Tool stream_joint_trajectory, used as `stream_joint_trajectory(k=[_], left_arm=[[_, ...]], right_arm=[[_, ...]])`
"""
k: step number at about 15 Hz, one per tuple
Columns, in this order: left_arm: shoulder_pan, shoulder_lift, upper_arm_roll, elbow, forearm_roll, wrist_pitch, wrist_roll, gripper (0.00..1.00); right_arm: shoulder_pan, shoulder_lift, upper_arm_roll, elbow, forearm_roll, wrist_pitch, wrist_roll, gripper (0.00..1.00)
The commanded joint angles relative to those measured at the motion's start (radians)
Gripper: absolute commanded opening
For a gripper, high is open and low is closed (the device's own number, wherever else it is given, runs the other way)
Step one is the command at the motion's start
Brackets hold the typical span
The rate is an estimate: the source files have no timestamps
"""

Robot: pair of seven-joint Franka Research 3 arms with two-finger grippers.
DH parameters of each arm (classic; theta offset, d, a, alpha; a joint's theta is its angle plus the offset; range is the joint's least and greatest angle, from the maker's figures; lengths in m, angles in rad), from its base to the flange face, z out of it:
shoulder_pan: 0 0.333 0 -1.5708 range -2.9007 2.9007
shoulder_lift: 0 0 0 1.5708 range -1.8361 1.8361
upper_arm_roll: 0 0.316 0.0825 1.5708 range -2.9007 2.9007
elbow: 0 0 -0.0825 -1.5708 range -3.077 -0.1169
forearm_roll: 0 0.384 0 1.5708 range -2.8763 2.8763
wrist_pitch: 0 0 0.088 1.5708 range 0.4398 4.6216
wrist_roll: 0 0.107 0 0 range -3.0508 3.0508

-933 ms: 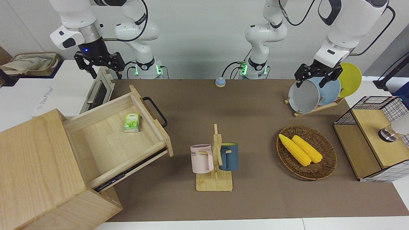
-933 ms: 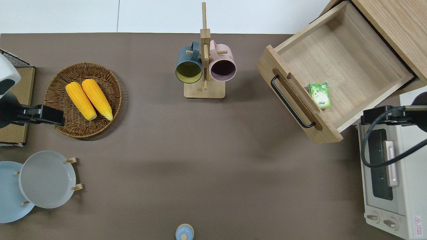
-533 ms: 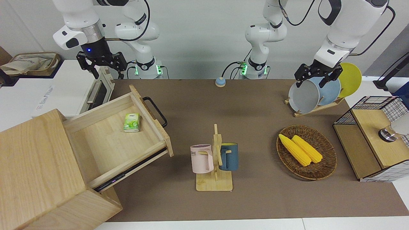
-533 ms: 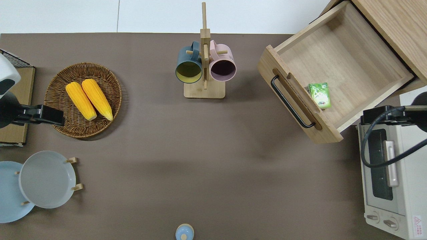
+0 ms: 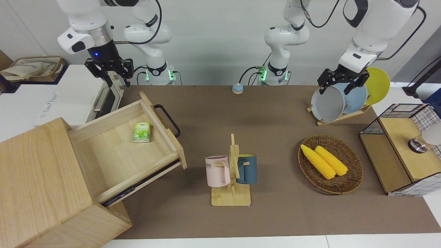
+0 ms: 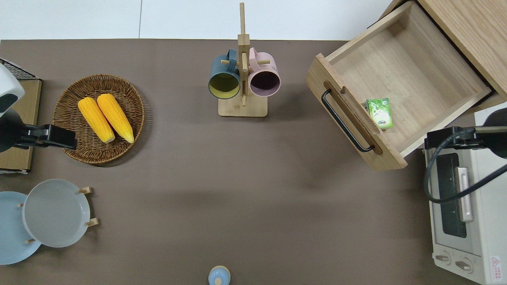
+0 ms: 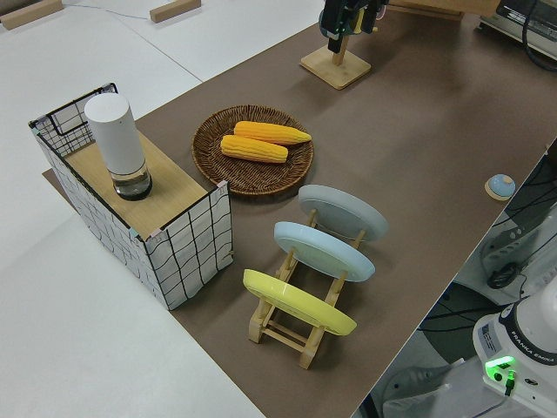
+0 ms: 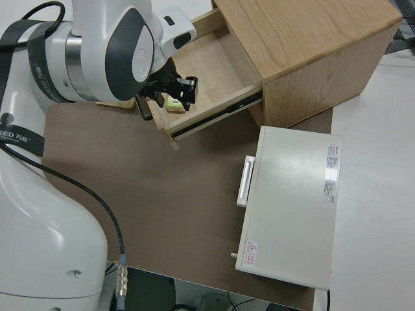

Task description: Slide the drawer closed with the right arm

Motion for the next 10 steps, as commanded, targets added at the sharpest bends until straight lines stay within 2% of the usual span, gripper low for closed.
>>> stream_joint_trajectory(k=[1, 10], left_arm=[[-0.007, -0.004, 0.0, 0.009, 0.018, -0.018, -0.01, 0.99], [-0.007, -0.004, 0.0, 0.01, 0.018, -0.018, -0.01, 0.99]], right_arm=[[-0.003, 0.015, -0.001, 0.023, -0.003, -0.031, -0.024, 0.0], [0.0, 0.015, 0.002, 0.032, 0.002, -0.041, -0.02, 0.0]])
